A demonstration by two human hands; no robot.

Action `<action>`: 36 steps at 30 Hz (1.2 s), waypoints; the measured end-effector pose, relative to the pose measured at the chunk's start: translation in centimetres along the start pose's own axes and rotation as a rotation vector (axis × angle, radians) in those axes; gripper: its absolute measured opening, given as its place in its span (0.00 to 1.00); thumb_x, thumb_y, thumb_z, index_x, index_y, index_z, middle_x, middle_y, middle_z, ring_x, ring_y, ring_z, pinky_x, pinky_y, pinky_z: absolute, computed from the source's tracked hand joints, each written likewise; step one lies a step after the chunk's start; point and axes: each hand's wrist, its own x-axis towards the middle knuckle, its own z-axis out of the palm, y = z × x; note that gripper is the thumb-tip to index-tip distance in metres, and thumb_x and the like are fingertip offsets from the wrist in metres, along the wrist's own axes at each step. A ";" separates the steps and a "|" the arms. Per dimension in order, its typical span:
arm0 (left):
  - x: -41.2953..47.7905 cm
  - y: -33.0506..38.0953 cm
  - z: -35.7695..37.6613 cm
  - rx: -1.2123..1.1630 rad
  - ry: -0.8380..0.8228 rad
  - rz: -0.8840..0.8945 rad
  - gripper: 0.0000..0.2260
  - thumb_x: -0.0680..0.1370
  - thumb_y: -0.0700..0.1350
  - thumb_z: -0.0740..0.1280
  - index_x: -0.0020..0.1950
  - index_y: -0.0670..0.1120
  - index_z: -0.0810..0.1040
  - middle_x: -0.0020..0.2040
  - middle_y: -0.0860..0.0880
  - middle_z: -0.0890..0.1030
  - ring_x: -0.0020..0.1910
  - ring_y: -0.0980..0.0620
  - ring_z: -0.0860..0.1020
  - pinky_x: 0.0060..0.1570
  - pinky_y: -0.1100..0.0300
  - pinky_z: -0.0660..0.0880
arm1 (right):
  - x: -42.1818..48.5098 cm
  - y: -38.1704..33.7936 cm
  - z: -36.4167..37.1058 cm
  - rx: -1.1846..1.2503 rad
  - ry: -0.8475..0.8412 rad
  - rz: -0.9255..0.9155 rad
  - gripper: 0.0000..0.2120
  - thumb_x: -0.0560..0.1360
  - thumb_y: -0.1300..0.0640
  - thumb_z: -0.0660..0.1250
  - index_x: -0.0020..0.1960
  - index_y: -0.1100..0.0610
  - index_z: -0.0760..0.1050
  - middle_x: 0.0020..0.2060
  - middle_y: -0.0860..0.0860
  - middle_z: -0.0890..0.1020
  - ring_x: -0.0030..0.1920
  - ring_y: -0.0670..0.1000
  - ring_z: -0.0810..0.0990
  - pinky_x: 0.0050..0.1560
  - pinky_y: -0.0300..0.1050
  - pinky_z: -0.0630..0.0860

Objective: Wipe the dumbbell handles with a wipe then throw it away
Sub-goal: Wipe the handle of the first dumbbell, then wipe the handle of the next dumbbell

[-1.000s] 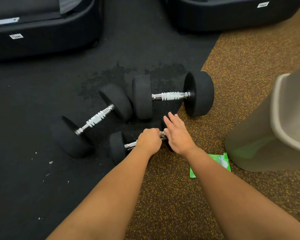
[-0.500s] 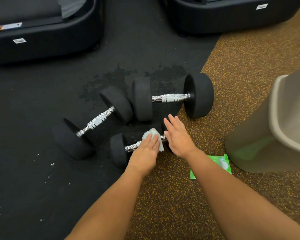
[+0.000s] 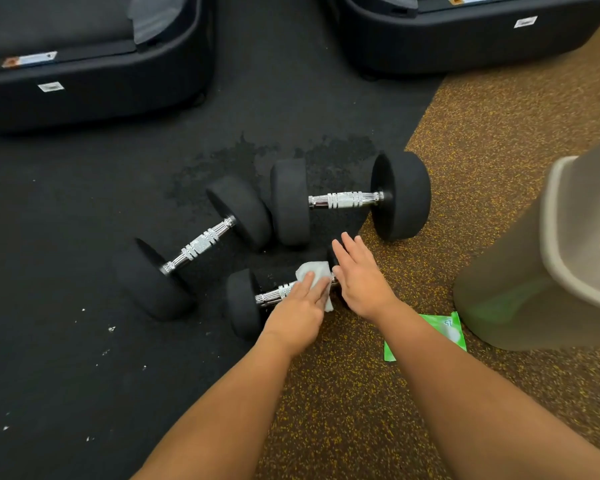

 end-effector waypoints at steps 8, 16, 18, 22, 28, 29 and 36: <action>-1.2 -1.0 -0.4 0.036 -0.017 0.029 0.22 0.82 0.40 0.50 0.76 0.38 0.55 0.79 0.43 0.47 0.77 0.40 0.45 0.75 0.49 0.46 | 0.1 -0.6 -0.2 -0.043 -0.020 0.048 0.25 0.82 0.54 0.50 0.77 0.55 0.49 0.77 0.53 0.48 0.77 0.55 0.42 0.76 0.55 0.49; -0.9 -1.6 -2.1 -0.261 0.068 0.005 0.15 0.79 0.38 0.57 0.66 0.41 0.71 0.67 0.43 0.71 0.69 0.45 0.66 0.69 0.52 0.64 | -0.2 -1.4 -0.2 -0.094 -0.015 0.094 0.25 0.82 0.55 0.50 0.77 0.55 0.49 0.77 0.53 0.48 0.77 0.56 0.42 0.75 0.56 0.47; -0.9 -1.9 -2.6 -0.319 0.095 -0.024 0.10 0.78 0.38 0.58 0.58 0.42 0.73 0.58 0.44 0.75 0.59 0.46 0.72 0.58 0.52 0.71 | -0.1 -1.8 -0.1 -0.118 -0.013 0.117 0.25 0.82 0.56 0.50 0.77 0.55 0.49 0.77 0.53 0.48 0.77 0.57 0.42 0.75 0.56 0.47; -0.9 -2.7 -3.5 -0.488 0.182 -0.114 0.07 0.78 0.38 0.59 0.54 0.43 0.74 0.52 0.45 0.75 0.51 0.45 0.75 0.50 0.52 0.71 | 0.2 -2.7 -0.2 -0.173 -0.011 0.164 0.25 0.81 0.55 0.52 0.77 0.56 0.49 0.77 0.54 0.49 0.76 0.58 0.43 0.74 0.58 0.47; -0.8 -4.4 -4.3 -0.789 0.409 -0.247 0.10 0.82 0.42 0.57 0.55 0.44 0.77 0.48 0.46 0.76 0.46 0.50 0.75 0.49 0.56 0.72 | 1.3 -5.9 -0.7 0.004 0.059 0.008 0.26 0.77 0.62 0.56 0.74 0.55 0.59 0.74 0.54 0.63 0.76 0.56 0.51 0.75 0.57 0.47; -0.9 -4.8 -4.7 -0.832 0.438 -0.281 0.10 0.82 0.42 0.57 0.55 0.45 0.77 0.48 0.47 0.77 0.46 0.51 0.75 0.47 0.59 0.72 | 1.5 -6.5 -0.9 0.109 0.070 -0.001 0.26 0.76 0.63 0.57 0.74 0.56 0.60 0.71 0.55 0.67 0.75 0.56 0.56 0.74 0.55 0.50; -2.1 -7.8 -6.2 -0.964 0.618 -0.430 0.08 0.81 0.43 0.59 0.51 0.46 0.78 0.40 0.50 0.79 0.38 0.55 0.75 0.35 0.70 0.67 | 3.1 -10.6 -1.7 0.579 0.069 0.025 0.17 0.74 0.60 0.62 0.62 0.51 0.73 0.45 0.50 0.80 0.42 0.48 0.77 0.36 0.34 0.70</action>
